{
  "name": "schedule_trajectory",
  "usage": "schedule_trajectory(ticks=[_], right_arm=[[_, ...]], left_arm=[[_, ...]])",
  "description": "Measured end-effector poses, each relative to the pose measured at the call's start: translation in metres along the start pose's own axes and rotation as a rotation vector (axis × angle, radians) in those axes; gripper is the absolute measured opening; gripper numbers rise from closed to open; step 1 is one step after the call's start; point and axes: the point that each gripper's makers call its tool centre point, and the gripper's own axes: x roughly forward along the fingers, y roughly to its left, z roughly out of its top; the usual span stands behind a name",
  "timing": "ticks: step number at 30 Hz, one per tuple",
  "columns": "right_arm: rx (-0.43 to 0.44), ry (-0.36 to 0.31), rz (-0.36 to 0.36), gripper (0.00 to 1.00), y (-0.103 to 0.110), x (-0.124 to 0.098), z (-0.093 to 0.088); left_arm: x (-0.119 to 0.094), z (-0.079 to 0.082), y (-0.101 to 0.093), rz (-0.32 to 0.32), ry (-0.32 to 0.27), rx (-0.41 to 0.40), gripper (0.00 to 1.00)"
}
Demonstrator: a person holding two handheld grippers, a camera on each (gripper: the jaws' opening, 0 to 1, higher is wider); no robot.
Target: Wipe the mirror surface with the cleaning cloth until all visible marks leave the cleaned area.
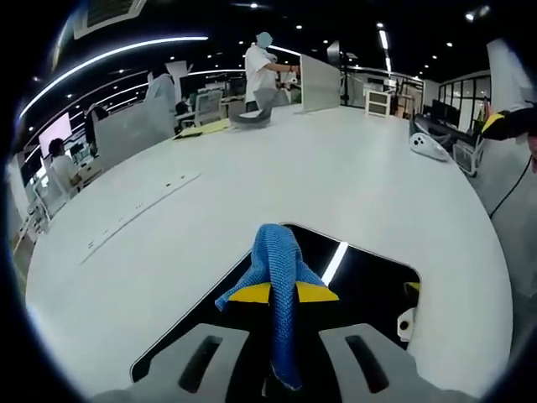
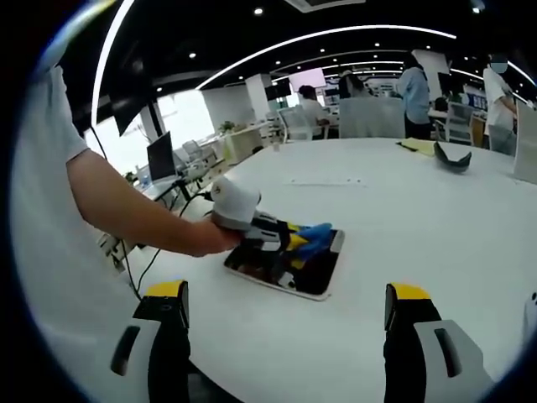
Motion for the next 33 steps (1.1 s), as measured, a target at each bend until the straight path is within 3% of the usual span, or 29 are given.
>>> schedule_trajectory(ticks=[33], right_arm=[[0.018,0.001,-0.026,0.97,-0.009,-0.004,-0.003]], left_arm=[[0.023,0.017,-0.027,-0.047,-0.013,0.011,0.06]])
